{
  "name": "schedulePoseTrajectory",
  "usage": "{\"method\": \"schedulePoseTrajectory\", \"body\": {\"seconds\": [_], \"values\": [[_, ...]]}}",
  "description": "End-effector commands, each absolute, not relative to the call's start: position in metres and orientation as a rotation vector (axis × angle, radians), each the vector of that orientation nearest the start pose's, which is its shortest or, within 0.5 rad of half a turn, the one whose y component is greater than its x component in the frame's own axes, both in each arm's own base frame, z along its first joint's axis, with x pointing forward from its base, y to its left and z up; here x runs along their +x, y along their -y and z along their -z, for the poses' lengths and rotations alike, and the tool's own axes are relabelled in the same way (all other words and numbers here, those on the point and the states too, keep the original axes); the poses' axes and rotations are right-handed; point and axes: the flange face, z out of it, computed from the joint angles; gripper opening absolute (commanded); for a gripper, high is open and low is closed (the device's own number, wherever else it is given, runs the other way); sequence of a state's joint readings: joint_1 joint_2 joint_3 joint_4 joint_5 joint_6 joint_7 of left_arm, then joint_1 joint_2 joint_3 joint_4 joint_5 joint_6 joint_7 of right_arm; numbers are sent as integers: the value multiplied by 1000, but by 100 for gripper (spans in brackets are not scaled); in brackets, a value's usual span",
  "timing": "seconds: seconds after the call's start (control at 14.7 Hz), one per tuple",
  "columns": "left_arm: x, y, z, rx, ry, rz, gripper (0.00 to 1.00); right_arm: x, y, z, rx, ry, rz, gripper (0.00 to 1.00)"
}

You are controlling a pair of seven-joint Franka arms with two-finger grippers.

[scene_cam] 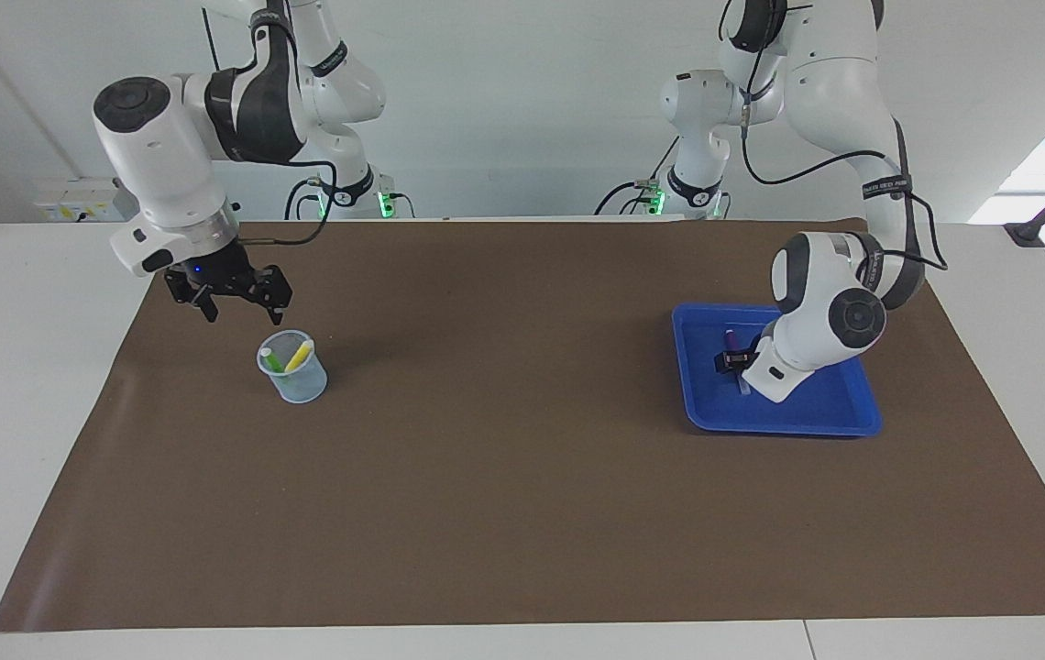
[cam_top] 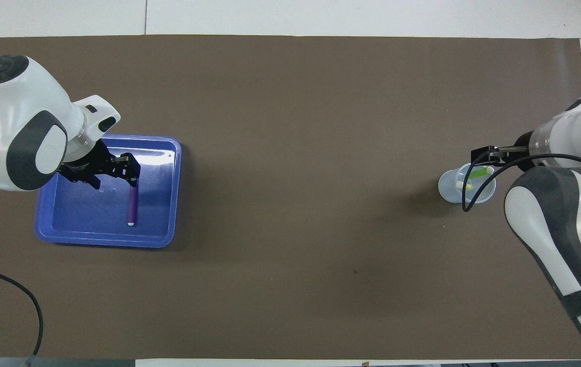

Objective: Right arm passes pens to left for tray arrangement
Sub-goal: 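Release the purple pen in the tray while the right gripper reaches the cup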

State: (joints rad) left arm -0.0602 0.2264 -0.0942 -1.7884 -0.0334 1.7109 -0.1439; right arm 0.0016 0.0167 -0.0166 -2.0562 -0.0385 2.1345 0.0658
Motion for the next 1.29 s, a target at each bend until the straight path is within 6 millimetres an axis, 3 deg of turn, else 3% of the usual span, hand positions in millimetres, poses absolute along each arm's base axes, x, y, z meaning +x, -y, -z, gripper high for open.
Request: {"method": "schedulePoseTrajectory", "body": {"seconds": [0.0,0.27,0.47,0.54,0.61,0.81,0.95,1.22], "values": [[554,85,-477,-3211,96,-469,99,550,12,-416,-3150,-131,119,94],[520,86,-547,-3277,287,-446,100,552,14,-408,-3151,-133,107,90],[501,76,-577,-3346,522,-473,100,550,17,-407,-3153,-136,71,86],[496,76,-585,-3374,572,-474,100,549,18,-407,-3154,-117,66,77],[493,75,-592,-3386,629,-468,100,548,19,-406,-3155,-103,61,59],[482,49,-594,-3462,872,-501,100,549,21,-407,-3155,-93,65,0],[464,28,-591,-3514,1042,-499,100,549,22,-408,-3154,-96,70,0],[438,32,-582,-3560,1152,-441,100,549,21,-416,-3130,-120,72,0]]}}
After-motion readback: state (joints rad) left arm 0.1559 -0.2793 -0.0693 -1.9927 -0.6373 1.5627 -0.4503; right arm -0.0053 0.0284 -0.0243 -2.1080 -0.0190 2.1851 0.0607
